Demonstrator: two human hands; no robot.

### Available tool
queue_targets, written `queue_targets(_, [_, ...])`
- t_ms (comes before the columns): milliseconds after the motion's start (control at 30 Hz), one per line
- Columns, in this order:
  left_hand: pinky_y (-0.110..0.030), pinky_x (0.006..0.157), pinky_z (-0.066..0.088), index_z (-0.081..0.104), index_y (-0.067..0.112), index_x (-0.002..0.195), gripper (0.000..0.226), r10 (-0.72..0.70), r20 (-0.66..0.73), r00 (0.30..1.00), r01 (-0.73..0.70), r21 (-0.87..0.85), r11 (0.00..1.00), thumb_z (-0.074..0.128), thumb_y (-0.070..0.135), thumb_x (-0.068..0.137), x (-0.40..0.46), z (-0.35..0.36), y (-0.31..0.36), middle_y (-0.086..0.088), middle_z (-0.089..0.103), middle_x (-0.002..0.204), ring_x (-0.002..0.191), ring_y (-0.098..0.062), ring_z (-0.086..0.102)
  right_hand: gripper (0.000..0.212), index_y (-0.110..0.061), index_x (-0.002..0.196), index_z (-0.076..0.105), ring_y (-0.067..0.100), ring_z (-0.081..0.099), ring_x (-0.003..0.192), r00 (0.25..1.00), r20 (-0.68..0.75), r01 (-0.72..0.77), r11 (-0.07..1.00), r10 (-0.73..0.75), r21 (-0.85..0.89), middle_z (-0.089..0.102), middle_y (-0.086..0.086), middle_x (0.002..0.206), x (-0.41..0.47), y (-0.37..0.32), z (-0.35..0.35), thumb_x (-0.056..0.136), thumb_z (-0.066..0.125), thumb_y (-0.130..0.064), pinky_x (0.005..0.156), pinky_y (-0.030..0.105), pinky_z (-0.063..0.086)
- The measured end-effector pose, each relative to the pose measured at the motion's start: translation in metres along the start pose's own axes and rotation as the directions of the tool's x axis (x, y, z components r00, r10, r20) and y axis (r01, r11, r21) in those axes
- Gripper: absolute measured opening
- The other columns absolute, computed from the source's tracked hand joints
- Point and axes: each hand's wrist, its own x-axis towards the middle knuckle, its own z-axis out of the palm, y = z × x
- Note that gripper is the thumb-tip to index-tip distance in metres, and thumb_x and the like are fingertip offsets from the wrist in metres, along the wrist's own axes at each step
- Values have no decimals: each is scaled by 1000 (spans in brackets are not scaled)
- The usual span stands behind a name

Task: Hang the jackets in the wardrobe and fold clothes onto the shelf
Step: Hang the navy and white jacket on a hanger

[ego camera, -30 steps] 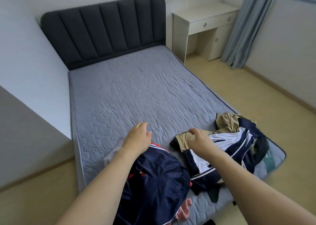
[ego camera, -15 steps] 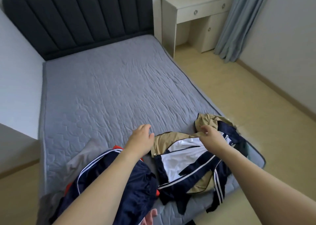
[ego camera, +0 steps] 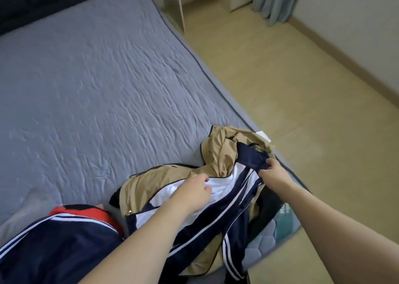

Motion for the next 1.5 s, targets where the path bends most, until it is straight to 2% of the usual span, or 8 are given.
queue_targets(233, [-39, 107, 34, 42, 16, 138, 44, -65, 86, 994, 45, 211, 977, 43, 32, 98, 105, 75, 1, -6, 44, 143, 131, -29, 41, 91, -43, 151, 8, 26, 51, 102, 994, 94, -72, 992, 63, 99, 12, 2, 155, 112, 22, 48, 81, 66, -36, 79, 35, 48])
queue_targets(400, [-38, 98, 35, 46, 20, 120, 28, -120, 70, 990, 89, 342, 936, 44, 35, 97, 121, 116, -29, -5, 53, 128, 119, -29, 45, 115, -53, 147, -2, 39, 36, 128, 993, 108, -41, 992, 54, -122, 2, 1, 150, 146, 29, 66, 63, 76, -62, 100, 48, 46])
queue_targets(667, [-33, 91, 34, 42, 27, 82, 15, 22, 245, 969, -82, 238, 968, 50, 39, 88, 106, 119, -38, 4, 45, 101, 100, -22, 37, 29, -17, 111, 60, 26, 50, 81, 977, -13, -210, 975, 211, 72, 37, 9, 127, 130, 26, 79, 84, 49, -17, 72, 34, 45])
queue_targets(800, [-32, 76, 39, 39, 24, 67, 28, -72, 333, 940, 30, 131, 991, 52, 46, 78, 79, 116, -38, -1, 45, 90, 95, -26, 45, 20, -29, 98, 60, 18, 39, 64, 791, 207, -473, 360, 575, 804, 44, 3, 74, 92, -2, 62, 99, 40, -26, 62, 26, 32])
queue_targets(967, [-26, 60, 36, 47, 21, 72, 23, -96, 334, 938, 112, -29, 993, 48, 44, 71, 30, 85, -39, 10, 50, 67, 67, -11, 48, 24, -19, 102, 59, 24, 59, 91, 906, 379, -408, 149, 189, 901, 59, 3, 99, 16, -39, 51, 102, 37, -27, 80, 33, 46])
queue_targets(1133, [-29, 59, 31, 41, 24, 63, 17, -191, 84, 978, 207, -289, 935, 46, 38, 72, -45, 14, -55, 9, 42, 65, 64, -14, 41, 37, -21, 50, 38, 14, 38, 51, 900, 424, -402, 177, -107, 898, 34, -2, 58, -86, -95, 22, 87, 37, -20, 55, 25, 29])
queue_targets(1333, [-30, 61, 37, 65, 11, 79, 24, -327, -189, 926, -53, -923, 382, 54, 19, 60, -198, -81, -78, -6, 58, 75, 69, -20, 50, 17, -18, 63, 37, 18, 37, 58, 813, 364, -249, 295, -454, 923, 35, 1, 65, -245, -195, 26, 77, 45, -19, 61, 30, 30])
queue_targets(1500, [-35, 84, 47, 65, 0, 104, 44, -372, -363, 854, -457, -865, -207, 48, 6, 63, -341, -160, -127, -15, 70, 103, 90, -27, 64, 35, -14, 95, 47, 24, 46, 69, 587, 369, 86, 508, -721, 857, 44, 6, 77, -405, -278, 46, 61, 56, -14, 66, 36, 37])
